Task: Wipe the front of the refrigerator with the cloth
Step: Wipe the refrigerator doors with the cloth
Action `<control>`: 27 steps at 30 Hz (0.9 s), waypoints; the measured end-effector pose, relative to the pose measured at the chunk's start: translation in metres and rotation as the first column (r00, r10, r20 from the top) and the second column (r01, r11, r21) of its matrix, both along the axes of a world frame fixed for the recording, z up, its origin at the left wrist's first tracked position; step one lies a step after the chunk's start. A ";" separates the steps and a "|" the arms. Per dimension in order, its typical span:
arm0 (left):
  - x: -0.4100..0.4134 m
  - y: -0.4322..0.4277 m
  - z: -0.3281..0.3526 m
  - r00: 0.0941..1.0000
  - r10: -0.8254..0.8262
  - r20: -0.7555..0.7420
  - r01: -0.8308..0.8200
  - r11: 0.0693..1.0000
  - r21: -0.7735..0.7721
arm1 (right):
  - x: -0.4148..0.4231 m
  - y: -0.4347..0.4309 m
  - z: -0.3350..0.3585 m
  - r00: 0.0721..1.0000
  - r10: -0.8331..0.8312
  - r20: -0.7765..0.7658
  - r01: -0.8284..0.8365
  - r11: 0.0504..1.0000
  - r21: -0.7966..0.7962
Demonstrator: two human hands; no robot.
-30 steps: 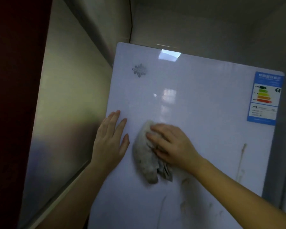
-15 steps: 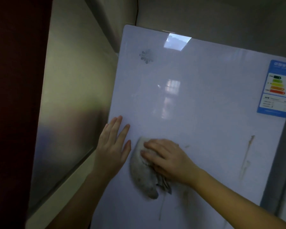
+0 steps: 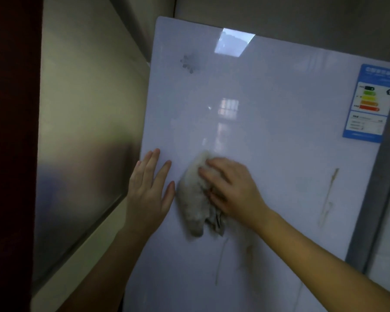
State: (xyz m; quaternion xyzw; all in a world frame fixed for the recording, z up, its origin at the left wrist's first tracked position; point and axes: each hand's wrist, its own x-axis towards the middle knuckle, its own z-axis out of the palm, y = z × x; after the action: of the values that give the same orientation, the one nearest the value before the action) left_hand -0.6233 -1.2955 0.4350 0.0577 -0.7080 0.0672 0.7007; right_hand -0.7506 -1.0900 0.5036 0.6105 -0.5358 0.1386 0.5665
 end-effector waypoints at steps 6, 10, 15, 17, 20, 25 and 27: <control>0.000 0.003 -0.001 1.000 -0.010 0.002 0.010 1.000 0.026 | -0.003 0.007 -0.018 0.993 0.029 -0.116 -0.014 0.992 0.126; 0.000 0.005 -0.001 1.000 -0.001 0.005 0.001 0.999 0.034 | -0.017 0.020 0.012 0.988 -0.022 0.150 0.052 0.979 -0.199; 0.000 0.008 -0.001 1.000 0.006 0.008 -0.007 0.999 0.046 | -0.016 0.016 -0.006 0.995 -0.022 0.094 0.035 0.990 -0.138; 0.000 0.008 0.000 1.000 0.011 0.007 -0.011 0.999 0.047 | -0.012 0.013 -0.038 0.995 0.001 -0.099 0.009 0.995 0.102; 0.001 0.008 -0.001 1.000 0.006 0.010 -0.006 0.999 0.046 | -0.009 0.016 -0.074 0.978 0.061 -0.201 -0.002 0.959 0.282; 0.001 0.008 -0.002 1.000 0.022 0.018 -0.023 0.998 0.052 | -0.022 0.031 -0.049 0.998 -0.040 -0.051 0.043 0.998 0.050; 0.000 0.009 -0.002 0.999 0.025 0.022 -0.026 0.998 0.053 | -0.029 0.042 -0.030 0.996 -0.065 0.060 0.070 0.994 -0.088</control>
State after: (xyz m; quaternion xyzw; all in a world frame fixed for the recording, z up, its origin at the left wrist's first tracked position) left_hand -0.6229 -1.2864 0.4330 0.0846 -0.7161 0.0577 0.6905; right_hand -0.7795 -1.0480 0.4741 0.5617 -0.5651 0.1608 0.5825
